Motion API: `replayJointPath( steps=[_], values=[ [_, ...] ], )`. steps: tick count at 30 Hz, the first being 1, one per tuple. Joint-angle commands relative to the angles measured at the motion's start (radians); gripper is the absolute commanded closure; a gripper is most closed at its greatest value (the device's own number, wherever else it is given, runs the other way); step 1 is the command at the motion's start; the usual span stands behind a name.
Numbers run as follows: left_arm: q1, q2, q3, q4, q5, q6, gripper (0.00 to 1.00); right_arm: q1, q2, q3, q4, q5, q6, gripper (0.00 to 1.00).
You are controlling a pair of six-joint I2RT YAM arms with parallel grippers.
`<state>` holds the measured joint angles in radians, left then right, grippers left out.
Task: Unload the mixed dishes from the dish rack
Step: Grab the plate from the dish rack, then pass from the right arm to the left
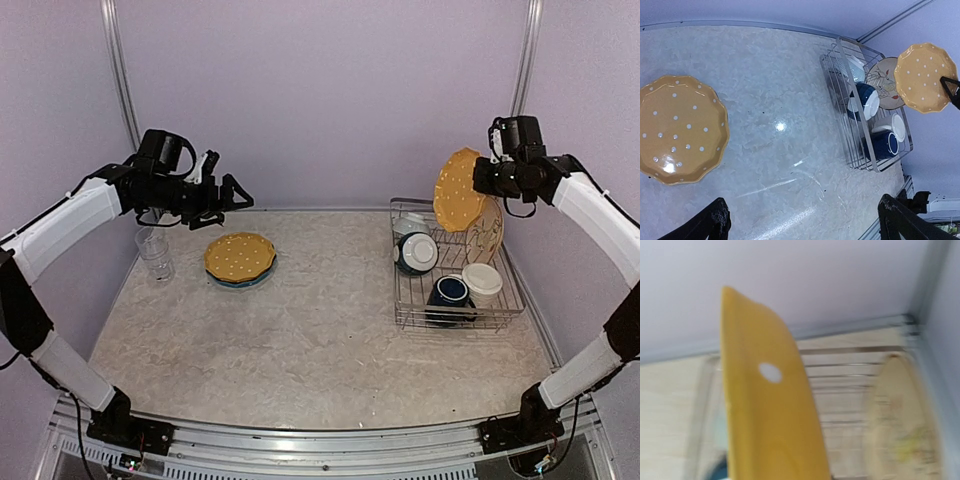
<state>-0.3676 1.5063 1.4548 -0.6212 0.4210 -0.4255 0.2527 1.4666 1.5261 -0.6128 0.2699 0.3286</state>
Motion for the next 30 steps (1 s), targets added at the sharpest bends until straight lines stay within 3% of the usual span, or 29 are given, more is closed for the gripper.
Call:
replayJointPath(
  steps=[1,7,12,21,30],
  values=[
    [-0.008,0.039,0.023,0.02,0.164,-0.034,0.01,0.004,-0.126,-0.09,0.259,-0.283,0.162,1.0],
    [-0.009,0.106,-0.001,0.131,0.451,-0.124,0.01,0.029,-0.136,-0.274,0.581,-0.604,0.365,1.0],
    [-0.03,0.151,-0.028,0.221,0.566,-0.196,0.02,0.122,-0.09,-0.358,0.769,-0.671,0.482,1.0],
    [-0.082,0.231,-0.028,0.249,0.619,-0.24,0.1,0.268,0.042,-0.347,0.965,-0.721,0.585,1.0],
    [-0.088,0.249,-0.02,0.232,0.612,-0.227,0.35,0.339,0.125,-0.32,1.053,-0.743,0.629,1.0]
  ],
)
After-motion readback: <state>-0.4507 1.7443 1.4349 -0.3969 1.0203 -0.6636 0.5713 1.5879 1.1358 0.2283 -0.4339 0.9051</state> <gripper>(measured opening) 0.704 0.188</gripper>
